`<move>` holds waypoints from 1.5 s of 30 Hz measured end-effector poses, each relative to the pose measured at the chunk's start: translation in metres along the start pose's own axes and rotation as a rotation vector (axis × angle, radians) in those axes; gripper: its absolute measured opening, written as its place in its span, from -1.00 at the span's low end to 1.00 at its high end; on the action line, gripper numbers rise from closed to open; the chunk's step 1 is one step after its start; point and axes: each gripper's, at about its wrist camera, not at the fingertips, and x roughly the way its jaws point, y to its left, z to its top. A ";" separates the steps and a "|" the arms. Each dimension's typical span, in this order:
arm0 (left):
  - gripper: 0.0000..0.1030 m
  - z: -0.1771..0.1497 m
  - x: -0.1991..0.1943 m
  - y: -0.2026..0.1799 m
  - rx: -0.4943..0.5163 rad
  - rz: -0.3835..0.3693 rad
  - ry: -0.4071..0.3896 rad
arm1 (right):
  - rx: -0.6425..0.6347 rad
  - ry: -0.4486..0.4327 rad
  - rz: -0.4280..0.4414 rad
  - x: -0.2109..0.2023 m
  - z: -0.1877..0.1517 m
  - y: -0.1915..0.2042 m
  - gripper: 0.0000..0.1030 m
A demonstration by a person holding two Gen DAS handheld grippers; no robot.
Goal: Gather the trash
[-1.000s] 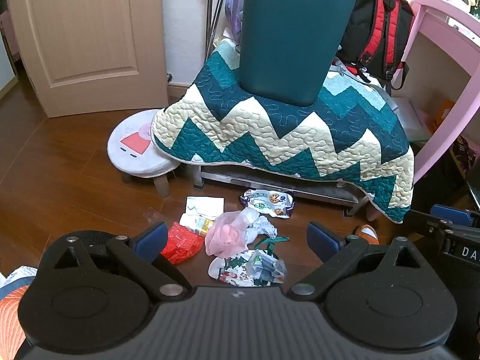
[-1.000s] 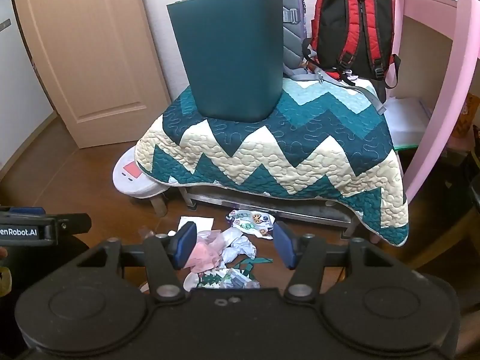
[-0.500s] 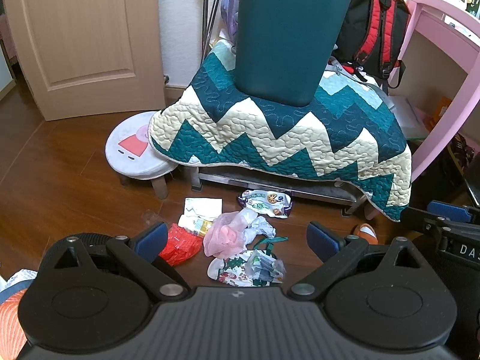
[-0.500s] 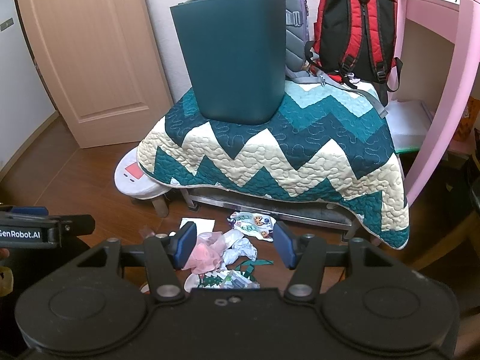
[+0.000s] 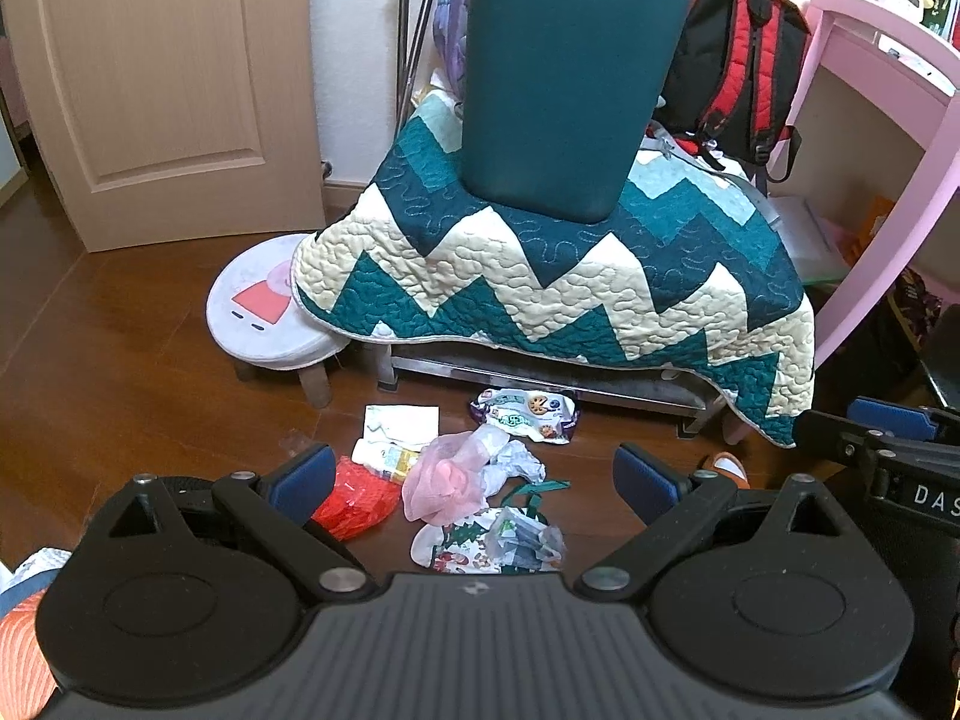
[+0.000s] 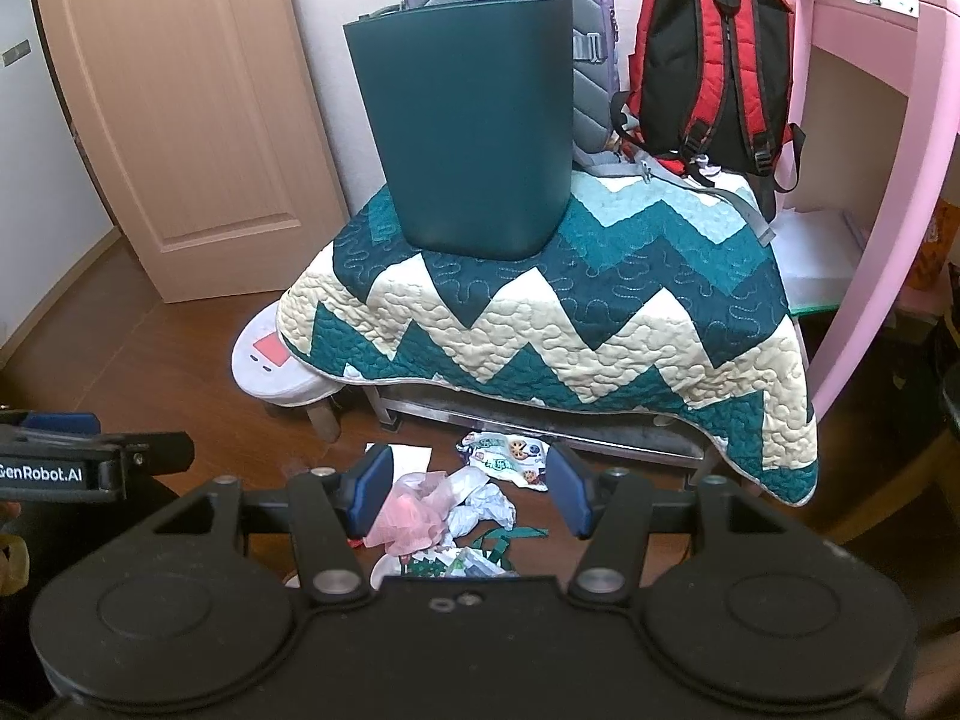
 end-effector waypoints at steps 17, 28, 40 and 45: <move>0.93 0.001 -0.012 -0.008 0.020 -0.019 -0.025 | -0.031 -0.052 -0.013 -0.014 0.002 0.005 0.10; 0.93 0.000 -0.013 -0.008 0.021 -0.019 -0.034 | -0.028 -0.051 -0.012 -0.013 0.001 0.005 0.10; 0.93 0.002 0.006 -0.002 -0.009 -0.015 0.001 | -0.033 -0.021 -0.012 0.004 -0.001 0.005 0.10; 0.93 0.011 0.028 0.012 -0.040 -0.014 0.025 | -0.044 -0.003 0.009 0.025 0.001 0.000 0.10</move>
